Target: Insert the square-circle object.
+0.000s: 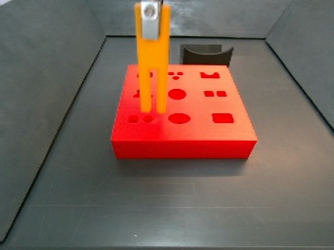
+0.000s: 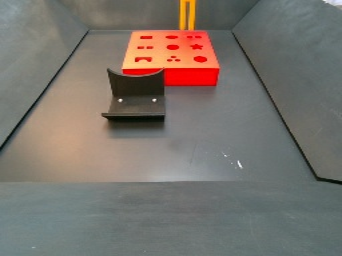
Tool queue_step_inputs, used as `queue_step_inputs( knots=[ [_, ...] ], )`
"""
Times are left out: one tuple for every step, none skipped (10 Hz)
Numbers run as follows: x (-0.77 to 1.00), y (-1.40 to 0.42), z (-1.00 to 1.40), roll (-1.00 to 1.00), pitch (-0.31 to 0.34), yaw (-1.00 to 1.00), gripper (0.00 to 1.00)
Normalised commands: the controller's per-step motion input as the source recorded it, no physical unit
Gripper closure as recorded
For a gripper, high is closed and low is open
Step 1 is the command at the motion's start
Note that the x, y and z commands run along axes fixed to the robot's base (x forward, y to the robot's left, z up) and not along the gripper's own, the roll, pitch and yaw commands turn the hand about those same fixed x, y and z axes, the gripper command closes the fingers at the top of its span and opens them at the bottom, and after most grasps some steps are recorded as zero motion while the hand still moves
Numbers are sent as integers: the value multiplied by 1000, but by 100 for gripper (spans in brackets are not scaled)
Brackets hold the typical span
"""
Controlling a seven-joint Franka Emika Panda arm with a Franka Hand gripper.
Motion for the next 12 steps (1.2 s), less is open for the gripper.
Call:
queue_step_inputs(
  knots=[
    [-329, 0, 246, -24, -470, -334, 100],
    [-397, 23, 366, 0, -351, -151, 100],
    [-191, 0, 263, 120, -230, 0, 100],
    [-183, 0, -29, 104, -243, 54, 100],
    [0, 0, 0, 0, 0, 57, 100],
    [0, 34, 0, 0, 0, 0, 100],
    [409, 0, 0, 261, 347, 117, 100],
    [260, 0, 0, 379, 420, 257, 100],
    [66, 0, 91, 416, 447, 326, 100],
    [66, 0, 43, 399, 437, 314, 100],
    [374, -300, -194, 261, 333, 111, 100],
    [303, -117, -206, 0, 0, -131, 100]
  ],
)
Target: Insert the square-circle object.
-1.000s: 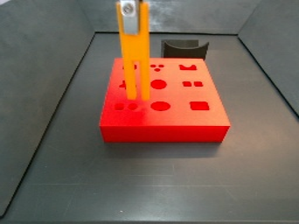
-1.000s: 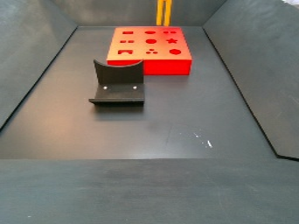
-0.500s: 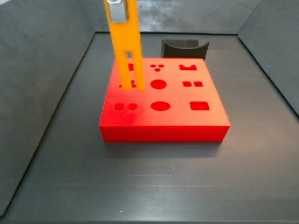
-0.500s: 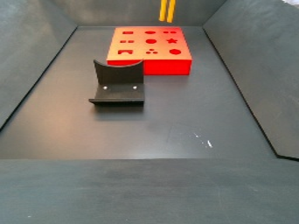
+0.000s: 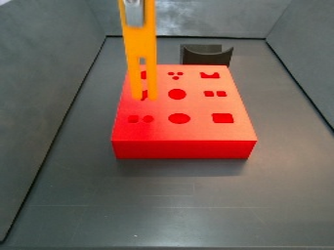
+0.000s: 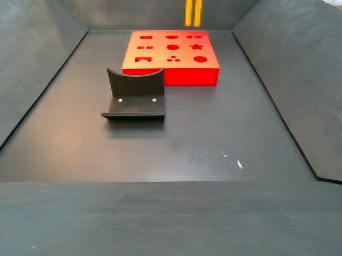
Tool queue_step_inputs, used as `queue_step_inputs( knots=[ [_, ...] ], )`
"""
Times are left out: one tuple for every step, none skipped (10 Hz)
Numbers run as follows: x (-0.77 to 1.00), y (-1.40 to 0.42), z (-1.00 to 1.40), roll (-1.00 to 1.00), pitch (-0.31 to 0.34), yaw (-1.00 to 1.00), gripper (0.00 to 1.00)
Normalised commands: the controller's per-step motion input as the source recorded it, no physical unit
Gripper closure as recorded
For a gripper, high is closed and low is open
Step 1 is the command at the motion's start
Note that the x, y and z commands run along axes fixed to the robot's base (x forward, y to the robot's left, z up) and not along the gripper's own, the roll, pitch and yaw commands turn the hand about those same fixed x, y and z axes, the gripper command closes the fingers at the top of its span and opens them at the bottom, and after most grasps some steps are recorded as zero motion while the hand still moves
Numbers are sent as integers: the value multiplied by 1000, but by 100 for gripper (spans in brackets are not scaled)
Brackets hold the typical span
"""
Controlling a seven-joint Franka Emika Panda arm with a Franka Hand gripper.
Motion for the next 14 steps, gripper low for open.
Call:
queue_step_inputs(
  knots=[
    [177, 0, -291, -141, -93, -83, 100],
    [189, 63, -140, -134, -51, 26, 100],
    [351, 0, -146, -147, -34, 326, 100],
    [154, 0, -169, -156, -50, 414, 100],
    [0, 0, -46, -69, -16, 520, 100],
    [-94, -9, -97, 3, 0, 466, 100],
    [-226, -49, -126, 51, 0, 411, 100],
    [-351, -17, -189, 50, 0, 434, 100],
    [-343, -34, -177, 6, 0, 391, 100],
    [-357, -6, -6, 0, 29, 151, 100],
    [-297, -114, 54, -97, 0, 17, 100],
    [-157, -37, 117, -139, -3, 0, 100],
    [-83, -46, 123, -166, -44, 3, 100],
    [0, -11, 26, -134, -51, 69, 100]
  ],
)
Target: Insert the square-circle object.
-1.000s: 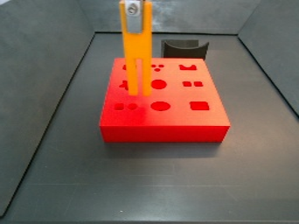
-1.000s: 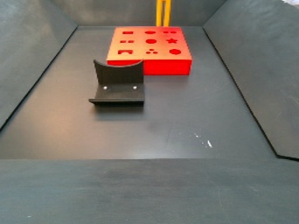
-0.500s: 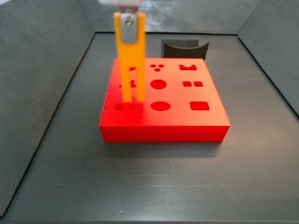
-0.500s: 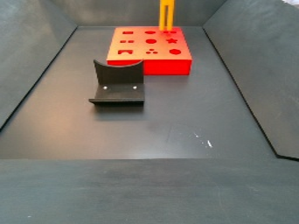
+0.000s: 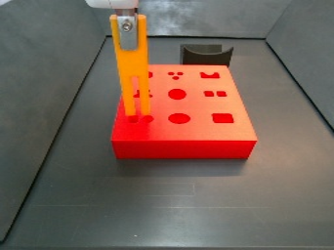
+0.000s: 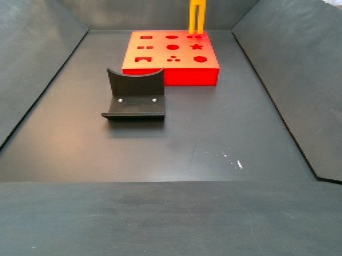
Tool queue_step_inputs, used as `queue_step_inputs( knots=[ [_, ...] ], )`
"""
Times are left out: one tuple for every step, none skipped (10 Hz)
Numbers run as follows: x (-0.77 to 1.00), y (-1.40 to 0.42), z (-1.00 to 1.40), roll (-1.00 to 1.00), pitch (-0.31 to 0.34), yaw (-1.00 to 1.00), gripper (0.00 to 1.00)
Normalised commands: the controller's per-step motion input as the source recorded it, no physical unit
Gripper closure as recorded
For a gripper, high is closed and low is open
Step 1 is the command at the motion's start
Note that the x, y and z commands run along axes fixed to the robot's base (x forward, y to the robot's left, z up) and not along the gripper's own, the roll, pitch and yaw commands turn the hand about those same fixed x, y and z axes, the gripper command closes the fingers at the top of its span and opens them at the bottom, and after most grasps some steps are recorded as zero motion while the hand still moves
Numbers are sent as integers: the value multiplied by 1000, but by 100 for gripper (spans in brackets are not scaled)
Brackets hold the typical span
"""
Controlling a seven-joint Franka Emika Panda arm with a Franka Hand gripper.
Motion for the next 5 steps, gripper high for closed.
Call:
queue_step_inputs(
  knots=[
    [57, 0, 0, -159, -39, 126, 100],
    [23, 0, 0, -133, -37, 123, 100],
    [43, 0, 0, -127, -41, 151, 100],
    [120, 0, -3, -143, -49, 174, 100],
    [54, -29, -114, -71, -114, 217, 100]
  ],
)
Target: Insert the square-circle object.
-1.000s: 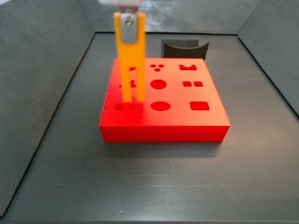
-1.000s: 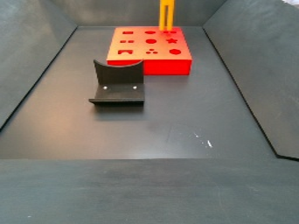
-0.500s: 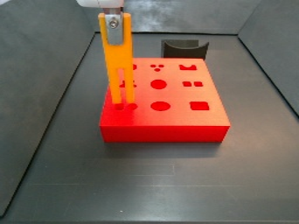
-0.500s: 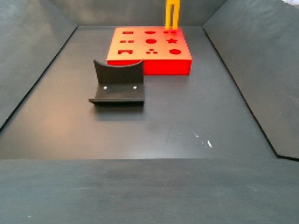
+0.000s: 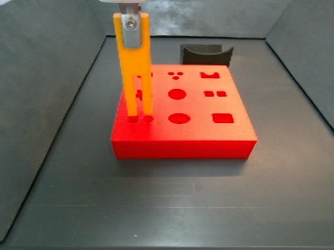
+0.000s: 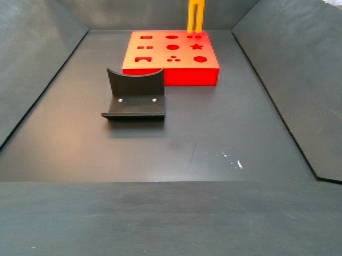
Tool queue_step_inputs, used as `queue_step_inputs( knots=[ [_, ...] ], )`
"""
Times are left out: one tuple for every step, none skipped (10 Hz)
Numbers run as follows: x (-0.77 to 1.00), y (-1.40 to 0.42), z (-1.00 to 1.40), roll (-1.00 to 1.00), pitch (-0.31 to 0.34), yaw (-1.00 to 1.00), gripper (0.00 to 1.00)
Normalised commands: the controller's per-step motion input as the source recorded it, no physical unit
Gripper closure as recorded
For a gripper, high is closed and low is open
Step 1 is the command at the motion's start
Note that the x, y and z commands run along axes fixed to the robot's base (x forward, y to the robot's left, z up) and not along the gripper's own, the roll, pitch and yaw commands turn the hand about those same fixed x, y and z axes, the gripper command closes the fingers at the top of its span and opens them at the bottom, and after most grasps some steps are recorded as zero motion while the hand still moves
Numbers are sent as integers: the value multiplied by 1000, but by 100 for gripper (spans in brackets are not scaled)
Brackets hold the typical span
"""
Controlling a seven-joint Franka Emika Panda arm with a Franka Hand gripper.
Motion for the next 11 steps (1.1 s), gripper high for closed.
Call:
queue_step_inputs(
  knots=[
    [57, 0, -211, -80, -124, 160, 100],
    [-40, 0, -189, -40, -71, 83, 100],
    [-191, 0, -114, -54, -14, -57, 100],
    [-171, 0, -89, -23, 0, -289, 100],
    [-66, 0, -43, -13, 0, -386, 100],
    [0, 0, 0, -34, 0, -374, 100],
    [189, 0, 9, -60, 0, -320, 100],
    [343, 0, 14, -66, 0, -191, 100],
    [283, 0, 0, -57, 0, -134, 100],
    [186, 11, 0, -27, 0, -89, 100],
    [0, 54, -63, 0, 0, -60, 100]
  ],
)
